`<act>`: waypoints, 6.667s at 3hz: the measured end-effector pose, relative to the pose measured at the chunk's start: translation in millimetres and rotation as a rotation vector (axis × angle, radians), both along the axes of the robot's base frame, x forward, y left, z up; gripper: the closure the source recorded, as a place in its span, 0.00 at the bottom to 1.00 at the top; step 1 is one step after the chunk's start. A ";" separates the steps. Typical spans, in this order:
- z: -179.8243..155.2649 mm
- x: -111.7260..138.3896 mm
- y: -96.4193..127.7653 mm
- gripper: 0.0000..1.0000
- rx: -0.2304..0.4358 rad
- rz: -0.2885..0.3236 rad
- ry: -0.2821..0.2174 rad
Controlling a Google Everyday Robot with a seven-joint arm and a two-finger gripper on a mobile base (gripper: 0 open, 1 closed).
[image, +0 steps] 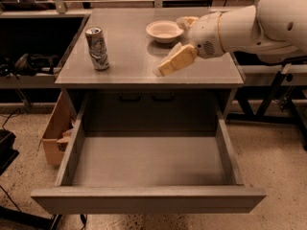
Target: Place redbull can into top drawer
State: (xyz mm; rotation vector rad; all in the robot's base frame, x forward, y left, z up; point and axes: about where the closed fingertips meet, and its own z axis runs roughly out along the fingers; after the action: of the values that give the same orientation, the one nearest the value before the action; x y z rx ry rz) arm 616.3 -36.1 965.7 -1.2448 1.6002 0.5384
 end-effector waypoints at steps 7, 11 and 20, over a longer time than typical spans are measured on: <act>-54.6 122.7 233.4 0.49 0.278 0.182 -0.035; 8.5 17.6 221.0 1.00 0.237 0.092 -0.132; -255.3 -32.0 111.5 0.38 0.337 0.093 0.087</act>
Offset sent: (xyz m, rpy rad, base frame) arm 0.1042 0.0767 -0.0527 0.0674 0.0264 -0.0185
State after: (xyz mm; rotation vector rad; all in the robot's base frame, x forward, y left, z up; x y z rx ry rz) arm 584.3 75.4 710.4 -1.0551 1.4536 0.8930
